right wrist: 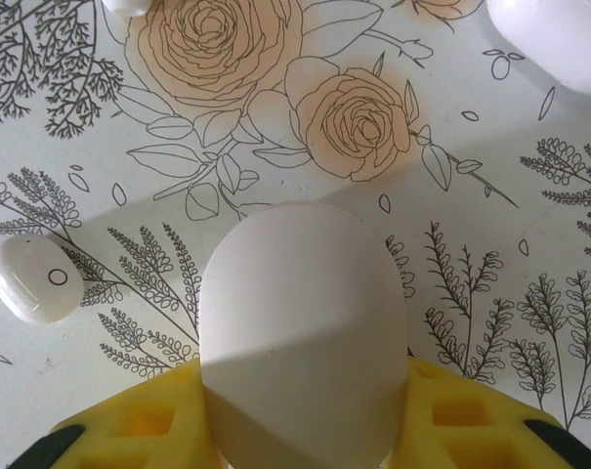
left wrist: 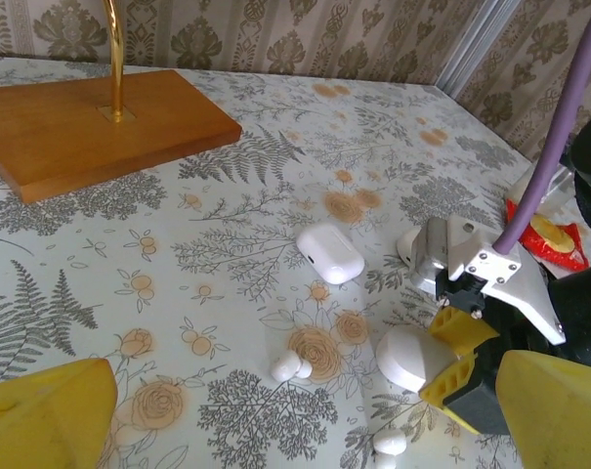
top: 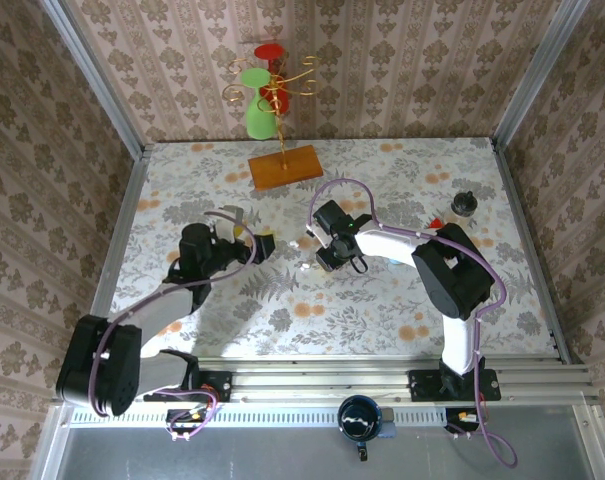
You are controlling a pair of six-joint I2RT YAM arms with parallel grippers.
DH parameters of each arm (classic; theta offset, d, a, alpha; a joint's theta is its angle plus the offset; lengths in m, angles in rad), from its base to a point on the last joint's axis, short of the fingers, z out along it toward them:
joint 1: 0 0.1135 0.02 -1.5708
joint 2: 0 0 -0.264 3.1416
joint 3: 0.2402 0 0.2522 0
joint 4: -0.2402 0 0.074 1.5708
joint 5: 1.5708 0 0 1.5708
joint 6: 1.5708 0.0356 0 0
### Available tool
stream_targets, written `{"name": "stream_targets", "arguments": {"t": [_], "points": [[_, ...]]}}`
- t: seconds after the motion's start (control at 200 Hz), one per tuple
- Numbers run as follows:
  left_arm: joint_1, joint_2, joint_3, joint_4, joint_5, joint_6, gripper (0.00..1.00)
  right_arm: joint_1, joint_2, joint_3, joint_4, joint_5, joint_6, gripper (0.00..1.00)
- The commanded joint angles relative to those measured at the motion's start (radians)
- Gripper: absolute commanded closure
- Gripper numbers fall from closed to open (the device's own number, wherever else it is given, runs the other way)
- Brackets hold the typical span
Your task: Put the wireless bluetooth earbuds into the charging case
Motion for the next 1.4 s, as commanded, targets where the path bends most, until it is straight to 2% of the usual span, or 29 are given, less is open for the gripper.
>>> {"name": "stream_targets", "arguments": {"t": [0.0, 0.06, 0.165, 0.31, 0.36, 0.475, 0.545, 0.685, 0.745, 0.99, 1.115, 1.23, 1.395], "points": [[-0.011, -0.052, 0.017, -0.067, -0.001, 0.084, 0.0, -0.003, -0.062, -0.026, 0.001, -0.005, -0.023, 0.69], [-0.011, -0.065, 0.012, -0.066, -0.006, 0.101, 0.0, -0.003, -0.1, -0.047, 0.018, -0.01, -0.051, 0.71], [-0.035, -0.072, 0.018, -0.083, 0.004, 0.153, 0.03, -0.003, -0.193, -0.097, 0.056, -0.056, -0.129, 0.69], [-0.116, -0.084, 0.032, -0.118, -0.002, 0.262, 0.0, -0.013, -0.313, -0.101, -0.016, -0.148, -0.216, 0.72], [-0.171, -0.089, 0.035, -0.126, 0.009, 0.294, 0.0, -0.017, -0.348, -0.085, -0.07, -0.199, -0.256, 0.72], [-0.219, -0.086, 0.045, -0.131, 0.059, 0.315, 0.0, -0.016, -0.41, -0.043, -0.2, -0.272, -0.326, 0.73], [-0.237, -0.078, 0.049, -0.13, 0.14, 0.331, 0.0, -0.017, -0.435, -0.016, -0.272, -0.294, -0.362, 0.73], [-0.281, -0.07, 0.042, -0.126, 0.21, 0.38, 0.02, -0.017, -0.483, 0.028, -0.377, -0.357, -0.404, 0.74], [-0.293, -0.066, 0.041, -0.129, 0.277, 0.392, 0.02, -0.017, -0.507, 0.036, -0.407, -0.393, -0.42, 0.74], [-0.314, -0.025, 0.084, -0.171, 0.395, 0.383, 0.05, -0.015, -0.522, 0.114, -0.559, -0.576, -0.509, 0.77], [-0.323, -0.016, 0.109, -0.183, 0.468, 0.366, 0.13, -0.011, -0.513, 0.144, -0.571, -0.617, -0.52, 0.79], [-0.331, -0.016, 0.108, -0.135, 0.513, 0.33, 0.2, -0.008, -0.505, 0.152, -0.562, -0.63, -0.528, 0.8], [-0.332, -0.015, 0.079, 0.036, 0.56, 0.208, 0.29, -0.008, -0.504, 0.139, -0.535, -0.638, -0.538, 0.81]]}}
